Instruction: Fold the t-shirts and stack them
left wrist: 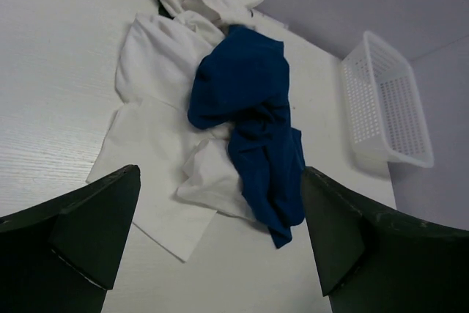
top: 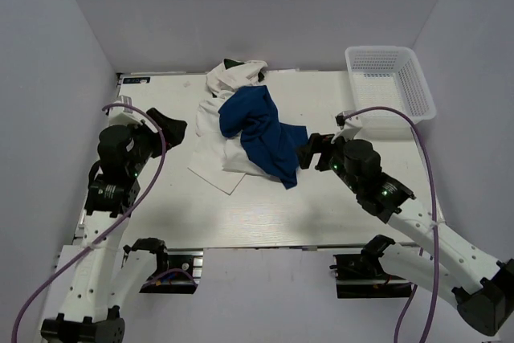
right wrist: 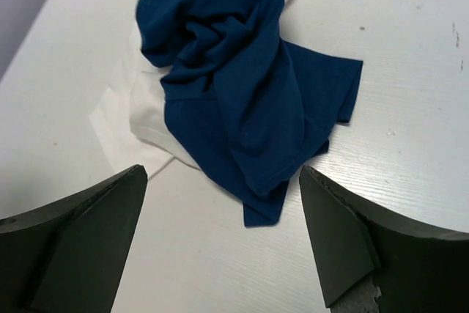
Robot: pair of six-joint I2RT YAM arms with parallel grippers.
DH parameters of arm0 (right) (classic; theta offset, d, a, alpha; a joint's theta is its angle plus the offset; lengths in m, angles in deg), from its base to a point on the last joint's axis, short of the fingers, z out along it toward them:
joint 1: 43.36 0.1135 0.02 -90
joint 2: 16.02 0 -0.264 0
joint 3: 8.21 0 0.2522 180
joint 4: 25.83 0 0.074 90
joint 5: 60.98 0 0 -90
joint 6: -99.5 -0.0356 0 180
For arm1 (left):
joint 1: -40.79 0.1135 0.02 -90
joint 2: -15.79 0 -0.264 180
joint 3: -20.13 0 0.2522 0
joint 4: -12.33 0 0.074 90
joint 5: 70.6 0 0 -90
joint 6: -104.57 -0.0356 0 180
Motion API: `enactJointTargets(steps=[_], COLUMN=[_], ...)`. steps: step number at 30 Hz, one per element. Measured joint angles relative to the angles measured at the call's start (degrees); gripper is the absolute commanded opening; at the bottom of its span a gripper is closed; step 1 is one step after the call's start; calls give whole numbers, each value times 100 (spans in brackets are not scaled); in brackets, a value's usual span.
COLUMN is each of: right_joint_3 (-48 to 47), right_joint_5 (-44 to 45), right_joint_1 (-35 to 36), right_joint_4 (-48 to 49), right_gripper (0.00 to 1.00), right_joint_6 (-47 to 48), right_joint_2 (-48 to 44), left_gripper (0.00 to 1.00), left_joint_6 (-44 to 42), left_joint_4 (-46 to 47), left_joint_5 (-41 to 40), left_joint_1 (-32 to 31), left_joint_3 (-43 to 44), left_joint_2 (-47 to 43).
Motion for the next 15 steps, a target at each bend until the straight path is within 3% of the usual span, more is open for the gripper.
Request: enactJointTargets(steps=[9,15], right_joint_3=[116,-584], right_joint_5=[-339,-428], right_joint_1=[0,2], right_joint_4=[758,861], right_gripper=[90,90], right_joint_6=[81,411], right_joint_2=[87,1733], left_gripper=[100,100], left_joint_6=[96,96], left_joint_4=[-184,-249], left_joint_5=[-127,-127], left_joint_1=[0,0], left_joint_3=[7,4], left_joint_2=[-387,-295])
